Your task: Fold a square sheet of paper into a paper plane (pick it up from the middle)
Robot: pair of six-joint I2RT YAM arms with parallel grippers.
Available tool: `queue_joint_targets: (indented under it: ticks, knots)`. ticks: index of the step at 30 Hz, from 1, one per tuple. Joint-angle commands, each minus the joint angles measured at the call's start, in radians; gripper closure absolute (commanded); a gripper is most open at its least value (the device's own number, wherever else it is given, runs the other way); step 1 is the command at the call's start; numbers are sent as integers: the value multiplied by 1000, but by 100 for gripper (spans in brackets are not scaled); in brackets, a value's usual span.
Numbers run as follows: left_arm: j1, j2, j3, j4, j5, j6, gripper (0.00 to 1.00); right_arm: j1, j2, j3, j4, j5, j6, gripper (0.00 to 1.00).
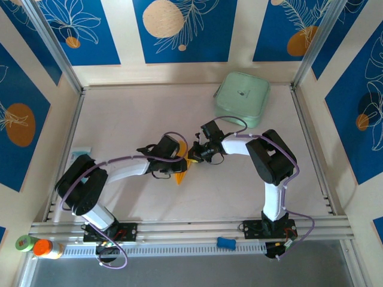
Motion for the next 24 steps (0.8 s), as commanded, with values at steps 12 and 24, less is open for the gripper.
queue_joint_targets:
  ticks: [12,24]
  knots:
    - [-56,109,147,-194,-134,107,57,4,14,24,-19,-5,-11,96]
    - [-62,127,188,-246,-179,126,75,2,13,23,-23,-2,-14,96]
